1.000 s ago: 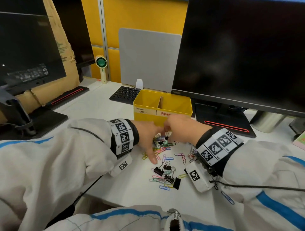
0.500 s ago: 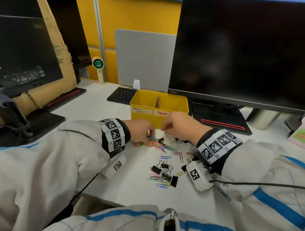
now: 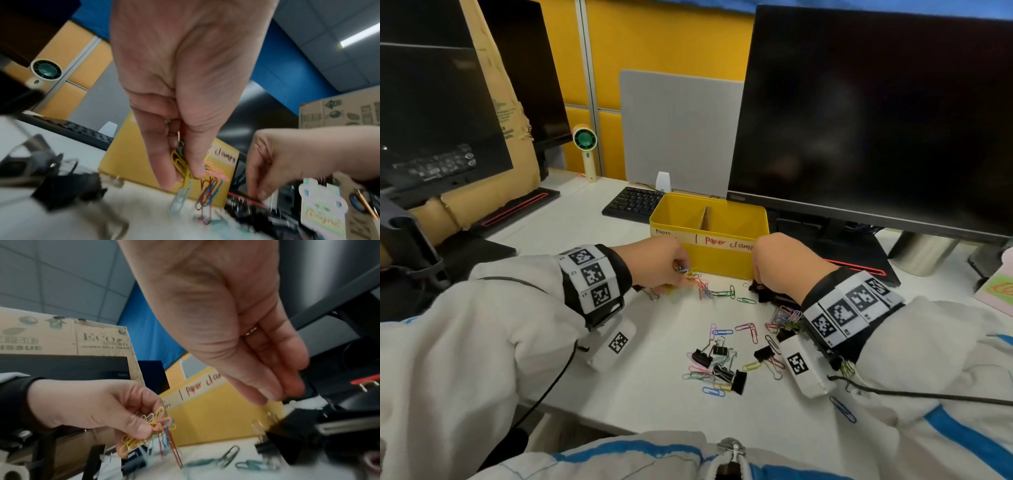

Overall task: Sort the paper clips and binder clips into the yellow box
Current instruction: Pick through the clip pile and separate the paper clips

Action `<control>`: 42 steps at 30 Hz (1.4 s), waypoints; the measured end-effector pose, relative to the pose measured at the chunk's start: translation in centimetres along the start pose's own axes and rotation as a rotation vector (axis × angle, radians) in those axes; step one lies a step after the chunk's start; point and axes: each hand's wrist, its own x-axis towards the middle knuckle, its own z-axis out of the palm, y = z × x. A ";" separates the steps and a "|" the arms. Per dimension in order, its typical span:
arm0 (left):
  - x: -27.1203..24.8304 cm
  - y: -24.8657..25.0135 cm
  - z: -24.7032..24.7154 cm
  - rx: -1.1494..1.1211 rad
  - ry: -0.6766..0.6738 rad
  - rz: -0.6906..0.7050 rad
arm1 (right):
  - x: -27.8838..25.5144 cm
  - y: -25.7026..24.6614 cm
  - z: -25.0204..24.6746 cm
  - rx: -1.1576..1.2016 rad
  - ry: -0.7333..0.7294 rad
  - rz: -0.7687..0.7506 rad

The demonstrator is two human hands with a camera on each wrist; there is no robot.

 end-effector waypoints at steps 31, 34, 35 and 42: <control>3.1 0.3 -5.8 -0.004 0.285 -0.009 | 1.8 -0.1 -1.0 0.154 0.197 -0.194; 2.3 1.2 -5.2 0.049 0.313 0.098 | 1.8 1.1 -0.2 0.267 0.289 -0.185; 2.2 1.5 -4.9 0.092 0.298 0.123 | 1.7 1.5 -0.1 0.290 0.281 -0.187; 2.3 2.0 -3.7 0.098 0.336 0.111 | -0.3 -0.2 -0.2 0.337 0.393 -0.370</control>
